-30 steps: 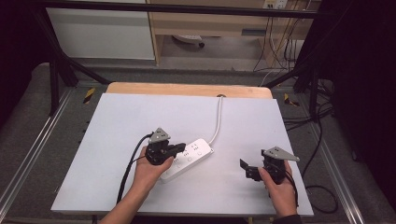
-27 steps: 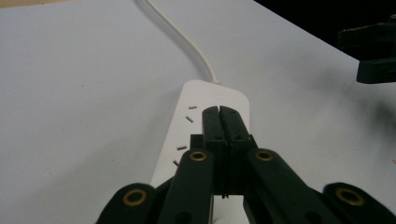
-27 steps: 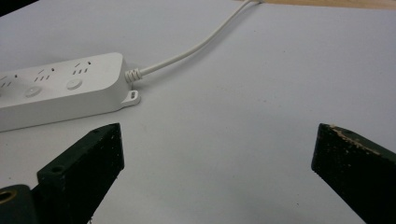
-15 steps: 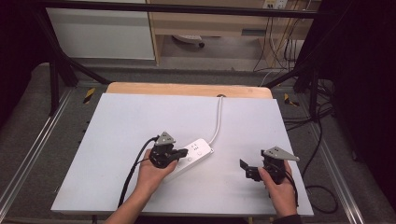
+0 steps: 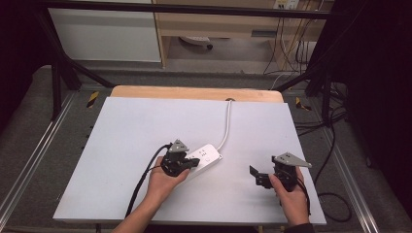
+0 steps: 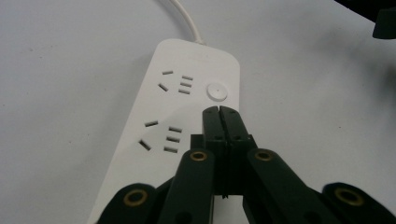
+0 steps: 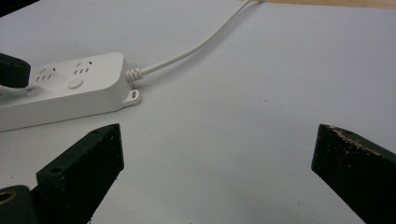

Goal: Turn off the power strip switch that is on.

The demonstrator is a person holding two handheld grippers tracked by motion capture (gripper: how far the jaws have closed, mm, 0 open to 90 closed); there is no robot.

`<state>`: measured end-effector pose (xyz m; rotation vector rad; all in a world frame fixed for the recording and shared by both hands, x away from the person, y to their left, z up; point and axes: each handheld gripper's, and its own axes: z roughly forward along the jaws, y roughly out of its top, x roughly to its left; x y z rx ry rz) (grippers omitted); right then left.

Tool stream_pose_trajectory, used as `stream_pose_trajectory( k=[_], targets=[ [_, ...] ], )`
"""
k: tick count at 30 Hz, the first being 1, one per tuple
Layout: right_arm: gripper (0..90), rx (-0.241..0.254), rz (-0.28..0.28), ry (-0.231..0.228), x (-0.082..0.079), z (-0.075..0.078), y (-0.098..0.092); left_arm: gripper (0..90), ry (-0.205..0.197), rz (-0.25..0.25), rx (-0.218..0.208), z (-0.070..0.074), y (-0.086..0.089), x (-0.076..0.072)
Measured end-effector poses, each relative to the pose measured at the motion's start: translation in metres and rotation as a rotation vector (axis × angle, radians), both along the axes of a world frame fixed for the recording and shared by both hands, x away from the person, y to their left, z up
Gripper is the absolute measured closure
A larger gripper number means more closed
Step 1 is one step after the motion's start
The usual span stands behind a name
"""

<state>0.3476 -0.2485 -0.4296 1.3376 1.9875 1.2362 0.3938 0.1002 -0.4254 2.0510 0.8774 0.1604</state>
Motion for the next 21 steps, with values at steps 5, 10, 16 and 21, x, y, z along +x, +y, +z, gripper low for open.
stream_pose_trajectory(
  k=[5,10,16,21],
  targets=[
    [3.2,0.003,-0.001,0.0,-0.0001,0.0002,-0.0003,90.0,-0.001,-0.002,0.003,-0.0006,-0.0013,0.0003],
    [3.2,0.003,-0.001,-0.001,-0.0001,0.0003,-0.0002,90.0,-0.004,-0.004,0.017,-0.0016,-0.0017,0.0004],
    [3.2,0.004,-0.002,-0.002,0.0,0.0003,-0.0007,90.0,-0.006,-0.004,0.021,-0.0019,-0.0025,0.0005],
    [3.1,0.004,-0.002,0.0,0.0,0.0003,-0.0009,90.0,-0.009,-0.002,0.028,-0.0029,-0.0027,0.0014]
  ],
)
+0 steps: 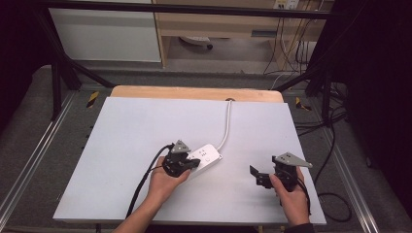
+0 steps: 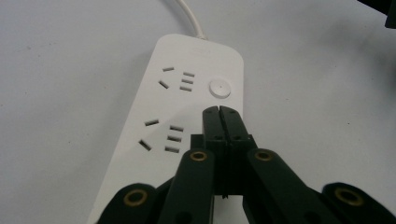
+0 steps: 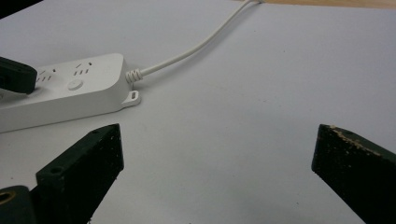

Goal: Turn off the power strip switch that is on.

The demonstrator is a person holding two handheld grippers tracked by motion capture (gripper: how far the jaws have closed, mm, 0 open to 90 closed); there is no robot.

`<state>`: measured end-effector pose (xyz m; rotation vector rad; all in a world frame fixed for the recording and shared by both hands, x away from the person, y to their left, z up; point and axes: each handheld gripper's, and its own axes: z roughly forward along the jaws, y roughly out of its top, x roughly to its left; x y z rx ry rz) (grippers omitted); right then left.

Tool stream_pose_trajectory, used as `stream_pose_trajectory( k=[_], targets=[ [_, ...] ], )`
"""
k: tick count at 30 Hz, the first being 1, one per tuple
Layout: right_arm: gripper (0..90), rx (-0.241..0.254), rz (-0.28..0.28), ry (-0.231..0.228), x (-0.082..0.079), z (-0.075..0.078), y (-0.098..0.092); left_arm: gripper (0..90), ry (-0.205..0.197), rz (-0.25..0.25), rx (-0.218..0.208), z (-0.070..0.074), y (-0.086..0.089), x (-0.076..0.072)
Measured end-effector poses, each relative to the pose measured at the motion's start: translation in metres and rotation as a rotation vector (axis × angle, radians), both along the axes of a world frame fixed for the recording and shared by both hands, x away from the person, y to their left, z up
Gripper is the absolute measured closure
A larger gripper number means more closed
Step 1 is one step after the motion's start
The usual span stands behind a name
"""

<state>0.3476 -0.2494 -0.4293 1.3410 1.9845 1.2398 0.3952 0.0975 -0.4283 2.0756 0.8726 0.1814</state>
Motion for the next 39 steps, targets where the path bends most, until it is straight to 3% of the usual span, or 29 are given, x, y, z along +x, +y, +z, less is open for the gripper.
stream_pose_trajectory(
  k=[24,39],
  targets=[
    [3.1,-0.006,0.001,0.005,0.0002,-0.0005,0.0008,90.0,0.029,-0.011,-0.008,-0.0024,0.0013,0.0042],
    [3.1,-0.017,0.005,0.007,0.0004,-0.001,0.0017,90.0,0.03,-0.004,0.013,-0.0008,-0.001,0.0034]
  ],
)
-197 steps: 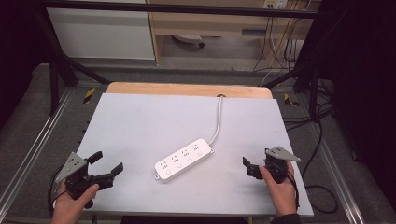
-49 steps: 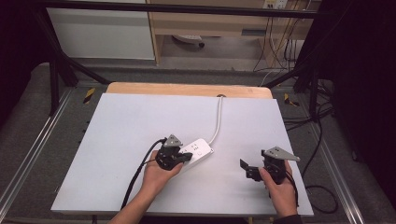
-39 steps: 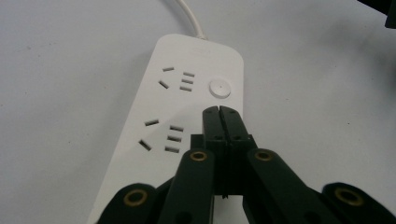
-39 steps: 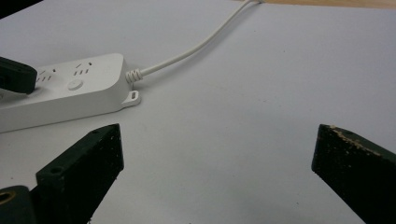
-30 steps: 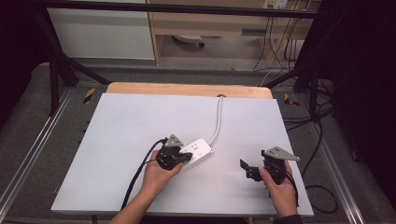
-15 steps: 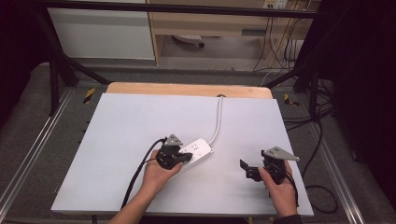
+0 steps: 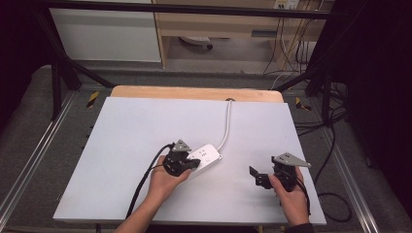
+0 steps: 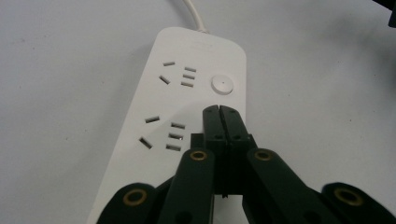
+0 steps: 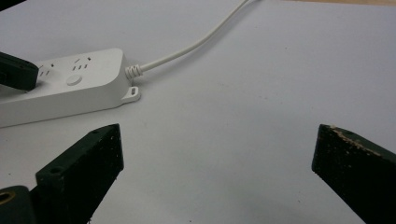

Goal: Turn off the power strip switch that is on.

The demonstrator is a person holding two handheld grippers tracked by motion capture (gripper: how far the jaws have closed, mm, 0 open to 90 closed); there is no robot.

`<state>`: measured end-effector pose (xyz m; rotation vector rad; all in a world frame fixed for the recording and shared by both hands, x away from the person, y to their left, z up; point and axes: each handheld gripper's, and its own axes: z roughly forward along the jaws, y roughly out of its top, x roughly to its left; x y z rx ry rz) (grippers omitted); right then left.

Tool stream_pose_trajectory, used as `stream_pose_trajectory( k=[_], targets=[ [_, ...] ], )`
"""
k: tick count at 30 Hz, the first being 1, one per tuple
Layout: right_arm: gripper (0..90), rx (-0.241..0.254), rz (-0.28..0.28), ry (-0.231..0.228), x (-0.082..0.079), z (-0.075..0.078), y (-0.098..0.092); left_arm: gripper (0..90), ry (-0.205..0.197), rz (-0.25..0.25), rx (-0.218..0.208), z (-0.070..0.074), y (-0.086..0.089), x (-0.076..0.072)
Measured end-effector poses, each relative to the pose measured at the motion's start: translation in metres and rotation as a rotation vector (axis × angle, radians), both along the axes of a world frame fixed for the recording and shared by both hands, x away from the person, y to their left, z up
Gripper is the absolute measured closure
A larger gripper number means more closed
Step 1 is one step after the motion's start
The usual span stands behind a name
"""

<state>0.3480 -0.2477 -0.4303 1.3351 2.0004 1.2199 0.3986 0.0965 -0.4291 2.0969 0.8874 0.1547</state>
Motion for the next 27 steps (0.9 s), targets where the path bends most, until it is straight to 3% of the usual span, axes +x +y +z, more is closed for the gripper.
stream_pose_trajectory(
  k=[15,17,18,20,21,27],
  targets=[
    [3.1,-0.008,0.0,0.0,-0.0002,-0.0002,0.0013,90.0,0.0,0.009,0.008,0.0004,-0.0013,-0.0008],
    [3.0,-0.008,0.0,0.001,-0.0001,-0.0004,0.0013,90.0,-0.026,0.022,0.038,0.0012,-0.001,-0.0022],
    [3.0,-0.008,0.0,0.002,-0.0001,-0.0004,0.0014,90.0,-0.019,0.023,0.031,0.0009,-0.0004,-0.002],
    [3.0,-0.007,0.0,0.003,0.0,-0.0005,0.0016,90.0,0.034,0.035,-0.029,-0.0013,0.0045,0.0012],
    [3.0,-0.007,0.0,0.003,0.0,-0.0006,0.0017,90.0,0.042,0.031,-0.045,-0.0023,0.0063,0.0022],
    [3.0,-0.012,0.005,0.007,0.0005,-0.0009,0.0029,90.0,-0.011,0.018,0.023,0.0007,0.0001,-0.0018]
  ],
)
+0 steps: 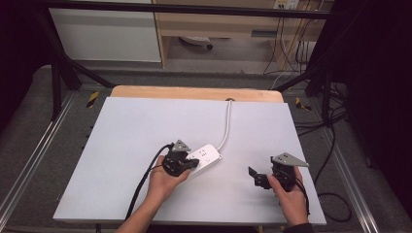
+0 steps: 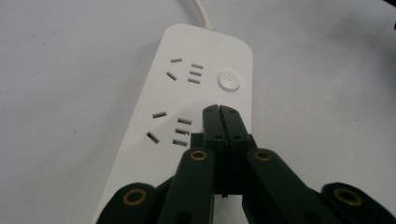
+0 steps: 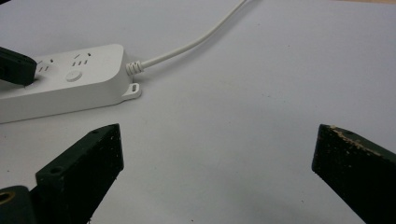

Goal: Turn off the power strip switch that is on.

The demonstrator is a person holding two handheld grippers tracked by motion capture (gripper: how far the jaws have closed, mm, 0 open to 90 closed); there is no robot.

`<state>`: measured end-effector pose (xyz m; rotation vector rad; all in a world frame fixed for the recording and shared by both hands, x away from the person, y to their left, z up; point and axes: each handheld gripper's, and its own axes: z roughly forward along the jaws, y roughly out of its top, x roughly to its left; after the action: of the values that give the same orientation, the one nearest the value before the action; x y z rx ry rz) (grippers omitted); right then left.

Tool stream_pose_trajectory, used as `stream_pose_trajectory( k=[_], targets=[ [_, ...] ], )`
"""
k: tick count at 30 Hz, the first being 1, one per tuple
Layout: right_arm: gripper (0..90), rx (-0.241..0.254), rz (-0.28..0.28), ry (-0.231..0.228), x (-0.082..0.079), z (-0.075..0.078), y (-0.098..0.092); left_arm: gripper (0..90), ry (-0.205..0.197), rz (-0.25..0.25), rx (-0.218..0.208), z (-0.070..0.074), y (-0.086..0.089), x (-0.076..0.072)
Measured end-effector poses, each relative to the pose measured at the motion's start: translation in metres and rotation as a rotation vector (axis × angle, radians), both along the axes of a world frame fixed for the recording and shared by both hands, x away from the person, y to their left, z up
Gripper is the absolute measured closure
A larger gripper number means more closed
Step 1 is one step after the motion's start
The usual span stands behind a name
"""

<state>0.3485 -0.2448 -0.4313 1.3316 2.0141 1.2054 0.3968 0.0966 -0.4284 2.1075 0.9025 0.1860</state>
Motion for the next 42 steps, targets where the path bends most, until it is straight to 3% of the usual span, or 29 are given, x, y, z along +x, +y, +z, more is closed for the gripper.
stream_pose_trajectory(
  k=[5,15,20,34,42],
  targets=[
    [3.0,-0.002,0.0,0.0,0.0,0.0,0.0,90.0,-0.016,-0.008,0.059,0.004,-0.005,-0.001],
    [3.0,-0.004,0.002,-0.002,0.0,0.0,0.001,90.0,-0.06,-0.013,0.126,0.005,-0.013,-0.006],
    [3.0,0.002,-0.002,-0.001,-0.001,0.0,0.0,90.0,-0.034,-0.012,0.086,0.004,-0.009,-0.003],
    [3.0,-0.005,0.003,0.0,0.0,-0.001,0.0,90.0,-0.011,-0.017,0.085,0.006,-0.008,0.0],
    [3.0,-0.002,0.003,0.0,0.0,0.0,-0.001,90.0,0.006,-0.002,0.042,0.007,-0.005,0.004]
  ],
)
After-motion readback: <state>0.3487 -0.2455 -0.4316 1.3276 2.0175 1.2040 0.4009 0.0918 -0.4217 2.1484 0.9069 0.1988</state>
